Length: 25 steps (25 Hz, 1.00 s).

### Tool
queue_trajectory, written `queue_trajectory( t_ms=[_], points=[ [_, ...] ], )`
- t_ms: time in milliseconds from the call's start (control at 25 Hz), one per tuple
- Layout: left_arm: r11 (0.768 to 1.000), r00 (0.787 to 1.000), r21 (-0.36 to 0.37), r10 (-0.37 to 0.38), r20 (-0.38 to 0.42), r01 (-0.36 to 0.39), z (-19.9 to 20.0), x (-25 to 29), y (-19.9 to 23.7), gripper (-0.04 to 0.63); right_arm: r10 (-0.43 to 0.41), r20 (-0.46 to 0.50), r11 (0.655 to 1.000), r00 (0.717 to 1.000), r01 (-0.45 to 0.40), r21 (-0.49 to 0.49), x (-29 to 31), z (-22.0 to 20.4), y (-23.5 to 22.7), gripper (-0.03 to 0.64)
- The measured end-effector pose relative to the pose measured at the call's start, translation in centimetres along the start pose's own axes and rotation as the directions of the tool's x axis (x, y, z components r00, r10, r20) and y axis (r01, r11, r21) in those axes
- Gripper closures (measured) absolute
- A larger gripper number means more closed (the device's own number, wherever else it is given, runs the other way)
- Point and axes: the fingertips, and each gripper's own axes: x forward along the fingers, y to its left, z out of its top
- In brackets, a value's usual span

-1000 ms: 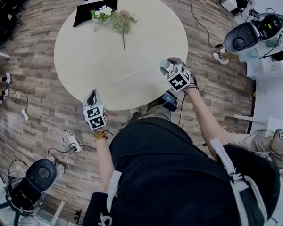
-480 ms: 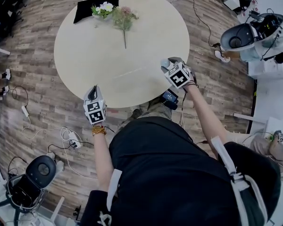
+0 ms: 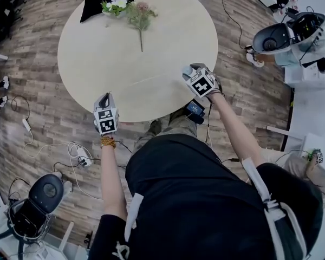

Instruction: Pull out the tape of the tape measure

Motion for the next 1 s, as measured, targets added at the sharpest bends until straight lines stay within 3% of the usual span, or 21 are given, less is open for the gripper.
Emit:
queue_trajectory(
  t_ms=[440,640,1000],
  points=[
    [0.999,0.997,0.028,-0.025,-0.067,0.027,-1.0,3.6,-0.4,0.578,0.039,-0.04,0.999,0.998,-0.038,0.021,3.9,-2.1,-0.7,0.402],
    [0.999,0.993,0.03,-0.031,-0.111,0.034,-1.5,5.0,-0.1,0.578,0.037,-0.069,0.999,0.997,-0.039,-0.026,5.9,-2.4,-0.8,0.402],
    [0.999,0.986,0.026,-0.038,-0.163,0.042,-2.7,7.2,-0.3,0.578,0.064,-0.1,0.998,0.993,-0.063,0.014,8.3,-3.6,-0.9,0.402]
  ],
)
